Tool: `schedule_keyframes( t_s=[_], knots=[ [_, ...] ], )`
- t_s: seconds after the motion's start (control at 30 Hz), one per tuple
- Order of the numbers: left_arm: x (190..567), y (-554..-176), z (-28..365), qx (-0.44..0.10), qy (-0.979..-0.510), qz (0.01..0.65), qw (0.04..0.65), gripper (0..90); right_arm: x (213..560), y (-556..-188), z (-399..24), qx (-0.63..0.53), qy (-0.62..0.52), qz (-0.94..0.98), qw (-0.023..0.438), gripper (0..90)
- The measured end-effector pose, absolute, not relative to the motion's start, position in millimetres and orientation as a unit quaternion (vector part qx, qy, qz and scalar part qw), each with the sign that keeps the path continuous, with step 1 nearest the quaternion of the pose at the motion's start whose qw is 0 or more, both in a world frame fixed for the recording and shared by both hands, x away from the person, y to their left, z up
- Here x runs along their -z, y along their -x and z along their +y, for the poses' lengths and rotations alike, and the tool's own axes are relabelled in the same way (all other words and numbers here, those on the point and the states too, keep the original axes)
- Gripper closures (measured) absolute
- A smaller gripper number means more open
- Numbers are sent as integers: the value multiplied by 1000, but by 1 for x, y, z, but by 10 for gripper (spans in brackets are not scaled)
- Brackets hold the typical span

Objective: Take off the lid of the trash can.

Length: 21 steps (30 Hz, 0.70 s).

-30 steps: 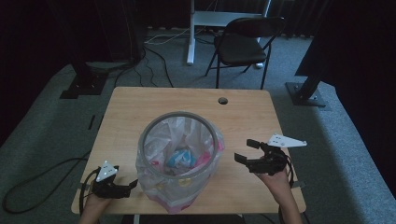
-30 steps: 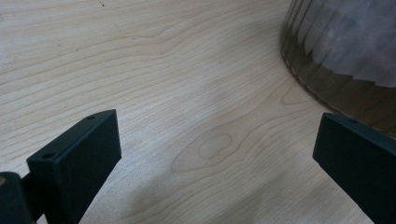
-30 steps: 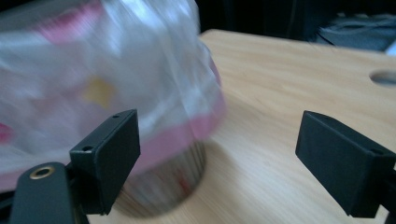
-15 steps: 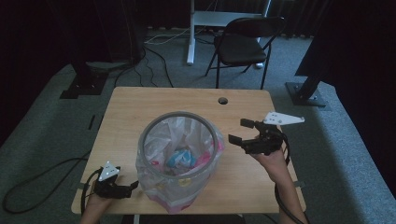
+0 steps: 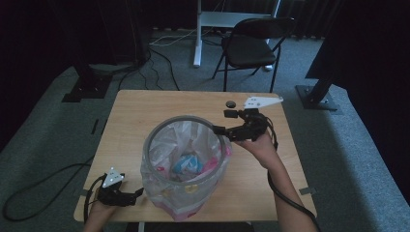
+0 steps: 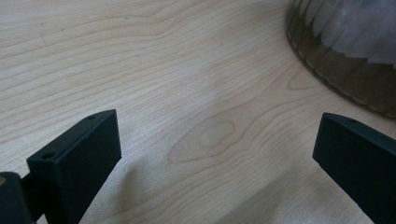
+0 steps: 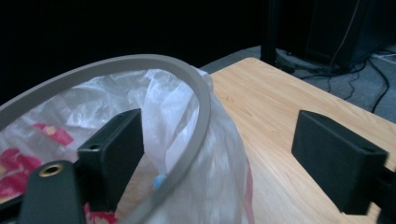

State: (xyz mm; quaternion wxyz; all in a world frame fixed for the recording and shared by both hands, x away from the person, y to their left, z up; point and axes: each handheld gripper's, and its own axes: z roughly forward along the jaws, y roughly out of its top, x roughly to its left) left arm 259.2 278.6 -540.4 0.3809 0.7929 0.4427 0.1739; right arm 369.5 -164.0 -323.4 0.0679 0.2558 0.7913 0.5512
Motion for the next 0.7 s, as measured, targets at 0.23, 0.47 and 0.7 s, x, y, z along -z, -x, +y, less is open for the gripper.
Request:
schedule_keyframes(
  t_s=[0.23,0.47,0.7],
  knots=[
    [541,-260,279,-170,-793,445,380,10,319,-385,-139,-526,-245,812,59,479],
    [541,-260,279,-169,-793,445,380,10,317,-387,-131,-509,-244,824,56,592],
    [541,-261,278,-170,-796,445,374,11,316,-389,-114,-454,-243,854,67,624]
  ],
)
